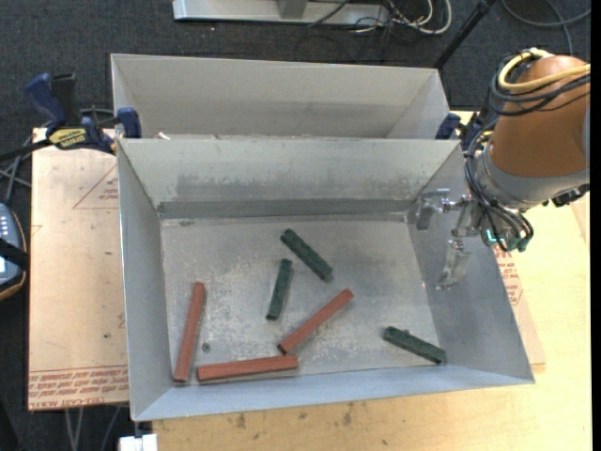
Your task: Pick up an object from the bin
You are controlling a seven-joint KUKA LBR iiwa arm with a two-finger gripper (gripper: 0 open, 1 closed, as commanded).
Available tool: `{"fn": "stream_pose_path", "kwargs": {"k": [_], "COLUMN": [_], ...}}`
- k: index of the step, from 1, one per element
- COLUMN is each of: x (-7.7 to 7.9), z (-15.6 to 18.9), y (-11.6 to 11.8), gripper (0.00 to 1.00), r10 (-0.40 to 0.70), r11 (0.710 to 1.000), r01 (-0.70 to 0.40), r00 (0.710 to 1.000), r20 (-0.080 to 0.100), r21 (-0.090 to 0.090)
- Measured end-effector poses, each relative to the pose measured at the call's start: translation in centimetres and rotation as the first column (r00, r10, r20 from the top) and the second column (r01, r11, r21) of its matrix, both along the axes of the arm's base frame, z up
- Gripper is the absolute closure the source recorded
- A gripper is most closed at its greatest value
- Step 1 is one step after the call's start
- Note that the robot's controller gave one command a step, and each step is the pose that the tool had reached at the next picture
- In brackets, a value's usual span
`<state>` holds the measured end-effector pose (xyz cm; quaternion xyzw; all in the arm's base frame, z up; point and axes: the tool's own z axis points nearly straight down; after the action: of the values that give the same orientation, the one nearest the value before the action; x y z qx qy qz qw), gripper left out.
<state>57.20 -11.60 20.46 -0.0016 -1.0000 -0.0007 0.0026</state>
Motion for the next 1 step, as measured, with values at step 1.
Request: {"fn": "stream_pose_path", "kwargs": {"k": [1], "x": [0.17], "z": [0.37], "y": [0.04], "gripper": [0.00], "r10": [0.003], "r11": [1.000], "r01": [-0.003], "r00": [1.000], "r20": [0.007], "r21": [-0.001]}}
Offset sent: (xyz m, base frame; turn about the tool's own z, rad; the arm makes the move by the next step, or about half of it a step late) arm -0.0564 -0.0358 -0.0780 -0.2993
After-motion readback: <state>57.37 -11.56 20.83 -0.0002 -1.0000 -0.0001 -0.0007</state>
